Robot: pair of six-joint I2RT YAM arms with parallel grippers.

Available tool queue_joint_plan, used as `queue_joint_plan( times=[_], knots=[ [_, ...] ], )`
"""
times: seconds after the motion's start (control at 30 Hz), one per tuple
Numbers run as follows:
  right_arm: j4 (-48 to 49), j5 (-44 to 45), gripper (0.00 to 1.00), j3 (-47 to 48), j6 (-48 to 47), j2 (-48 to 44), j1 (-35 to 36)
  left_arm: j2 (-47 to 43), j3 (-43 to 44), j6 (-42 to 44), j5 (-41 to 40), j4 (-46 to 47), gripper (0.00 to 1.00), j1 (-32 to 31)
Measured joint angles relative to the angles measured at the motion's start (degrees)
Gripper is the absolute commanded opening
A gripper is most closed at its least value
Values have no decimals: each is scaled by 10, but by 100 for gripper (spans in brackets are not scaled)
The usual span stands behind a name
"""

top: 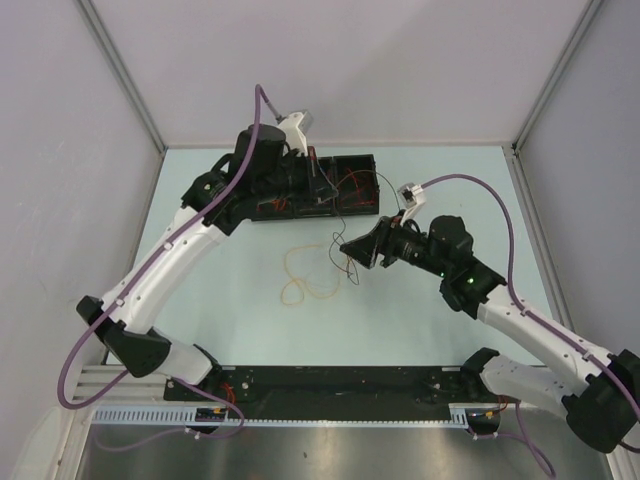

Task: Untangle the cables

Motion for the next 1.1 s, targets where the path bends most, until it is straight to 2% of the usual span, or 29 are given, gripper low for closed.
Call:
queue_joint_plan(
  times=[0.27, 0.47, 0.6, 0.67, 0.7, 0.87, 1.0, 1.1],
  knots=[
    [11, 27, 67, 7, -11, 55, 9, -10, -16, -10, 25, 24, 0, 0],
    [20, 43, 57, 9, -11, 90, 19, -16, -34, -11, 39, 35, 0, 0],
    [33, 51, 43, 15, -12, 108, 24, -18, -39, -11, 43, 42, 0, 0],
    [41, 53, 39, 18, -11, 115, 27, -20, -41, -11, 46, 45, 0, 0],
    [44, 54, 33, 19, -11, 120, 29, -21, -42, -11, 46, 45, 0, 0],
    [50, 60, 21, 24, -10, 133, 37, -26, -43, -11, 50, 47, 0, 0],
    [53, 64, 6, 24, -9, 135, 40, -31, -49, -12, 50, 51, 0, 0],
    [54, 64, 0, 24, -7, 136, 41, -35, -54, -11, 49, 54, 0, 0]
  ],
)
